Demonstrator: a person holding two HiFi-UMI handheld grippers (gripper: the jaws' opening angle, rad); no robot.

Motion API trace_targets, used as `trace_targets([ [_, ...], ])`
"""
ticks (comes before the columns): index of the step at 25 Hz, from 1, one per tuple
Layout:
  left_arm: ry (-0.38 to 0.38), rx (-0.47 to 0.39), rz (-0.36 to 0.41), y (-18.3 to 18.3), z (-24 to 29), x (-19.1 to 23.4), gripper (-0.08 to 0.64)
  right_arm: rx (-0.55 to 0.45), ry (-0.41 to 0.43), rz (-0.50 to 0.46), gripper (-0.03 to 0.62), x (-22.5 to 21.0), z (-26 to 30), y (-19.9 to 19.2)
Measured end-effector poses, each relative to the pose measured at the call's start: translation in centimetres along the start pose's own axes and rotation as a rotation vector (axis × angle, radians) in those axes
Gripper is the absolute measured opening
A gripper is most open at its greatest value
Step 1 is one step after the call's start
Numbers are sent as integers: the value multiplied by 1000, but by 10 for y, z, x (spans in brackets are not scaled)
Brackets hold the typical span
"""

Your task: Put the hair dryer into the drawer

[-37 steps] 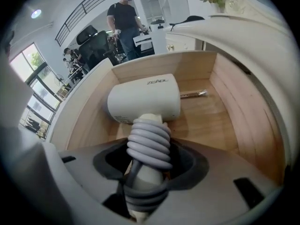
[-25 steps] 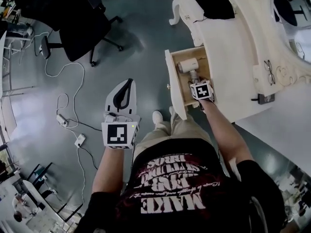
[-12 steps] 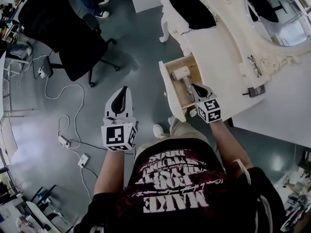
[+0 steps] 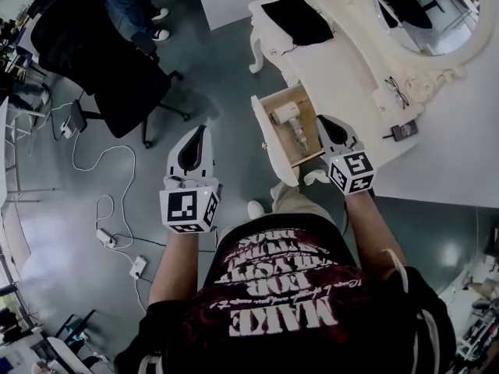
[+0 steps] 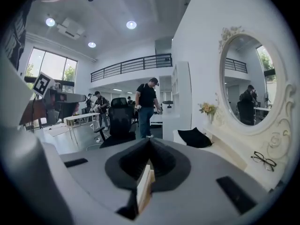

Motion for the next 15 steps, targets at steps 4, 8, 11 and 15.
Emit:
trace_targets([
  [4, 11, -17, 39, 14, -9, -1, 5, -60, -27, 9, 4, -3, -20, 28],
  [8, 25, -47, 76, 27, -18, 1, 5, -100, -40, -1, 3, -1, -34, 52],
  [11, 19, -58, 94, 32, -22, -1, 5, -125, -50, -19, 3, 1, -43, 65],
  [15, 4, -56, 114, 32, -27, -4, 5, -152, -57, -37, 3, 7, -53, 78],
])
Point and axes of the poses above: the fingertips, and each gripper's own axes: z forward along the fingers, x to its left, y out of its top, the point moved 5 cm from there along -z, backward along the fingers, and after that the axes turned 10 degrees about -z, right-handed, at the moved point
